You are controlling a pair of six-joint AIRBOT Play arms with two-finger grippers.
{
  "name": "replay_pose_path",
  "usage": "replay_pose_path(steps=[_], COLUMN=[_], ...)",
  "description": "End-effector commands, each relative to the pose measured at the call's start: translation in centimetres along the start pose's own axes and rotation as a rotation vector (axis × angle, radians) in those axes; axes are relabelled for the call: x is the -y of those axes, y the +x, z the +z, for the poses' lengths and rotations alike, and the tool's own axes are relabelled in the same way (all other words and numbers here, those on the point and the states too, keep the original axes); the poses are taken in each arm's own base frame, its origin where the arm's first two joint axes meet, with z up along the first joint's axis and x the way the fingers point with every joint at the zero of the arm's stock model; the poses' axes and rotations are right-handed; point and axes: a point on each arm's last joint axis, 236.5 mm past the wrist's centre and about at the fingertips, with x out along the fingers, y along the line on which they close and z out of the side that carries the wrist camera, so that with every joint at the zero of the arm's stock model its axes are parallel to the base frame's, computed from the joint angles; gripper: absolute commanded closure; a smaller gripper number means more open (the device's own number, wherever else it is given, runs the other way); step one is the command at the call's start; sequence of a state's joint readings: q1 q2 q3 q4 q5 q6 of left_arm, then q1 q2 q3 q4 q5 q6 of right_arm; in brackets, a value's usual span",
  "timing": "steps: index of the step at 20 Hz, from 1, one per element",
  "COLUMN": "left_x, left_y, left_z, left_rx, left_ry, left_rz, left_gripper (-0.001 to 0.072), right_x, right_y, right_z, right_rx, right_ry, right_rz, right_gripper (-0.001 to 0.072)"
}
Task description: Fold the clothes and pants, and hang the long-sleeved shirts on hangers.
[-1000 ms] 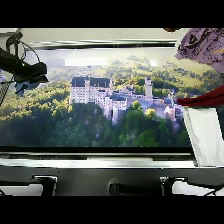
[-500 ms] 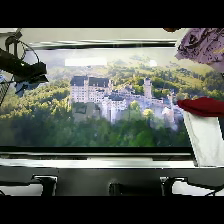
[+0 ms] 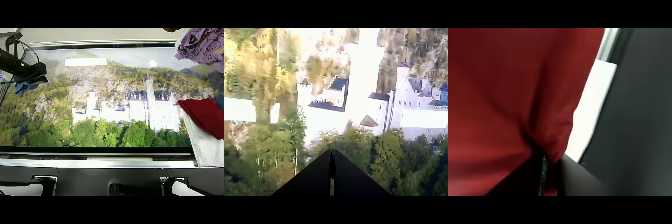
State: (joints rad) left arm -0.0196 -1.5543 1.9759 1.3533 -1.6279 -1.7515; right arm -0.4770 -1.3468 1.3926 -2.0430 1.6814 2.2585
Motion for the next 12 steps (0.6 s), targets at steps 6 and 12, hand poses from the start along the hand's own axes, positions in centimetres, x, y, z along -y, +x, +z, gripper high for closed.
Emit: replay_pose_path(steps=[6,12], left_x=[-0.1,-0.1], left_y=[0.0,0.0], left_z=[-0.3,-0.3], left_rx=[-0.013,-0.013], left_ry=[0.002,0.002], left_rz=[0.003,0.003], left_gripper=[0.0690,0.0690], right_x=[1.3,2.2], right_y=[5.4,7.2], right_z=[-2.2,-3.6], right_rx=[0.001,-0.031], right_ry=[-0.107,-0.146], right_rz=[-0.128,-0.187], right_gripper=[0.0682,0.0682])
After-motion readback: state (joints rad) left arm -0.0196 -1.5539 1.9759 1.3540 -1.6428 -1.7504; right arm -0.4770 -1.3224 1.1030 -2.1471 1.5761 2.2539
